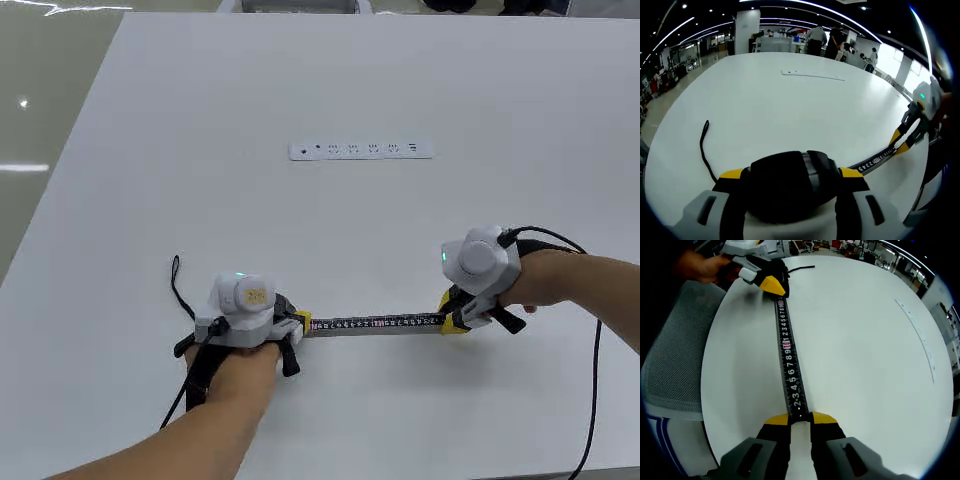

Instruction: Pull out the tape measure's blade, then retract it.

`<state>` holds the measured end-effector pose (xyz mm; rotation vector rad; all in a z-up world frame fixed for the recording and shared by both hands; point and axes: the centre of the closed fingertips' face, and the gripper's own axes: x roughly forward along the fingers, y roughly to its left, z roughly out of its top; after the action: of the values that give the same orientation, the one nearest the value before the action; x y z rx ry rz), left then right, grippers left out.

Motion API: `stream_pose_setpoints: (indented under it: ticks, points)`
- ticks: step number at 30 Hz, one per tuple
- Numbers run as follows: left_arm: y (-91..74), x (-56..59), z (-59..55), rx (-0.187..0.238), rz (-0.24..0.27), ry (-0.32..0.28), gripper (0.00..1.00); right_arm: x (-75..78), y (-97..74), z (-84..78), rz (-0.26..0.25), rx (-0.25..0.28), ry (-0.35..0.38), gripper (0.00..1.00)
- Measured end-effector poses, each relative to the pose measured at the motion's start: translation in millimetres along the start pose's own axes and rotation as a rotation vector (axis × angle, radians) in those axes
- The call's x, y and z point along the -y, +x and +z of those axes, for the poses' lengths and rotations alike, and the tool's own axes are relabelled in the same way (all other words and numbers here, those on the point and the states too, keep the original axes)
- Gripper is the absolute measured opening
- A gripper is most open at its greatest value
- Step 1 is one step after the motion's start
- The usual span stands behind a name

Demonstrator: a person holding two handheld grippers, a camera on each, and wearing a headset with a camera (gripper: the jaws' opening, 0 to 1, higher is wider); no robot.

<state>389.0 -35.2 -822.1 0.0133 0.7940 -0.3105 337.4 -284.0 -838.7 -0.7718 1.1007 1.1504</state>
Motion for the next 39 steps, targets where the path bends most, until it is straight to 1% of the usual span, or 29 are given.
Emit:
stream_pose_setpoints:
  ticks: [4,7,10,11,15,23,32,39]
  points:
    - [-0.3,-0.2,-1.2,0.005,0.0,0.022,0.69,0.0,-0.2,-0.2,0.0,-0.001,0.001,0.13]
    - [0.1,-0.2,-0.8,0.006,0.0,0.022,0.69,0.2,-0.2,-0.4,-0.001,-0.001,-0.002,0.13]
    - [0.0,-0.4,-0.9,0.006,-0.002,0.014,0.69,0.4,-0.3,-0.5,-0.003,-0.003,-0.003,0.13]
    - [0.0,0.1,-1.0,0.0,-0.004,0.003,0.69,0.6,-0.2,-0.6,-0.004,-0.004,-0.004,0.13]
    - [0.9,-0.4,-1.1,0.001,-0.001,-0.015,0.7,0.8,0.4,0.2,-0.004,-0.004,-0.004,0.13]
    - [-0.4,-1.3,0.1,0.019,-0.004,0.02,0.68,0.6,0.7,1.4,-0.006,0.002,-0.001,0.13]
    - [-1.3,-1.2,0.3,0.017,-0.017,0.026,0.68,-0.3,1.1,4.6,-0.002,0.001,0.002,0.13]
    - [-1.2,-0.7,1.0,0.028,-0.025,0.026,0.67,-0.2,1.9,7.0,-0.004,0.012,0.003,0.13]
